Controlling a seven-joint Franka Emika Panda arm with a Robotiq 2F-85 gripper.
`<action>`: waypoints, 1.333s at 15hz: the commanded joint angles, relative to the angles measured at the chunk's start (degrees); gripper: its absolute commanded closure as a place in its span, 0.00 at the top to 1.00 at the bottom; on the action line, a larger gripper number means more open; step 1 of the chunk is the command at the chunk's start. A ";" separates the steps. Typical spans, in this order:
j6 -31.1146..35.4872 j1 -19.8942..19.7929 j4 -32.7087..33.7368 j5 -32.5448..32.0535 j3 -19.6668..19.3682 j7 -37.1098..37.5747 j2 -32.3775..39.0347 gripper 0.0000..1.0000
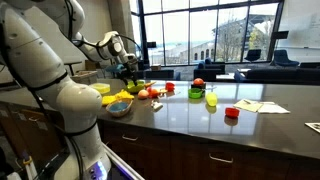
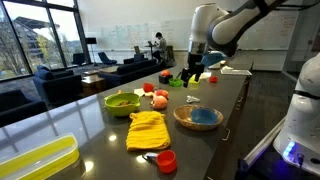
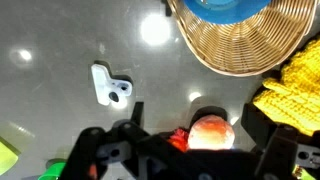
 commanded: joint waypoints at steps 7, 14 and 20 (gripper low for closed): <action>-8.20 -5.13 19.05 -27.00 13.06 16.77 6.04 1.00; -9.88 -3.31 21.13 -31.45 12.32 20.08 6.98 1.00; -16.39 -7.31 29.85 -45.79 11.17 26.67 11.73 1.00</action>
